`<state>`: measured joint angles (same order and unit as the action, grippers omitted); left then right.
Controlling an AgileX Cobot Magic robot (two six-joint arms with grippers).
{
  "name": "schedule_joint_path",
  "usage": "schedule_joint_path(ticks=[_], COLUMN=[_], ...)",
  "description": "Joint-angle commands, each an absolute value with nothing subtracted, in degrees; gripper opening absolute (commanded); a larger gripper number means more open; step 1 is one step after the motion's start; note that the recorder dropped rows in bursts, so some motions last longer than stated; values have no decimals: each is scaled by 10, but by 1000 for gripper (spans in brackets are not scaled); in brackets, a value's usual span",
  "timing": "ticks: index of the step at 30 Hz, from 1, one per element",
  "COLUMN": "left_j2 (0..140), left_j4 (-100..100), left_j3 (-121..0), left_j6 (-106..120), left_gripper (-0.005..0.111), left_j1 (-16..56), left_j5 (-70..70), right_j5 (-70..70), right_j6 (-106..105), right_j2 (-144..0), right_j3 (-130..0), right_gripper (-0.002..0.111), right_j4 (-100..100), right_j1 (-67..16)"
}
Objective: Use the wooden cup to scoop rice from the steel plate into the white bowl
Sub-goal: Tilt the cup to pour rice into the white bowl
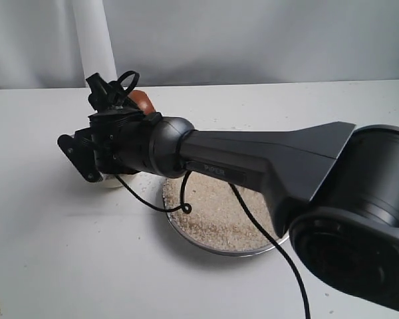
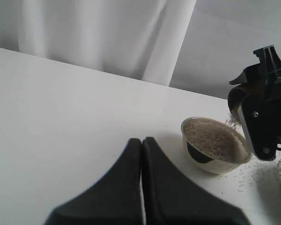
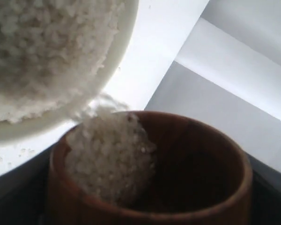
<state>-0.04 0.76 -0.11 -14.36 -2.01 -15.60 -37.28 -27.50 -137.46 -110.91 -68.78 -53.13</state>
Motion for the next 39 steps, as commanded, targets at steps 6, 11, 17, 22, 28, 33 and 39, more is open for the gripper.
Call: schedule_joint_path(ticks=[6,11,17,22,28,33,39], left_j2=[0,0,0,0,0,0,0], left_j4=[5,5,5,5,5,5,5], left_j3=[0,0,0,0,0,0,0], left_j6=[-146,-146,-146,-146,-146,-146,-146], left_gripper=[0,0,0,0,0,0,0], left_j1=[-17,-17,-17,-17,-17,-17,-17], left_j5=[-152,-152,-152,-152,-152,-152,-152], right_j5=[-342,-338,-336,-339,-342,-343,-355], right_j6=[-273,-277,-278,-246,-180,-179,-228], right_j2=[-1371,-1375,-1375,-1375,-1374,-1346,-1279], right_j3=[-1114,-1114,-1114,-1114,-1114,-1114,-1114], right_gripper=[0,0,0,0,0,0,0], right_j4=[-785,-784,-797,-793,-717,-562,-398], right_j1=[-541,-542,-547,-545,-531,-514,-497])
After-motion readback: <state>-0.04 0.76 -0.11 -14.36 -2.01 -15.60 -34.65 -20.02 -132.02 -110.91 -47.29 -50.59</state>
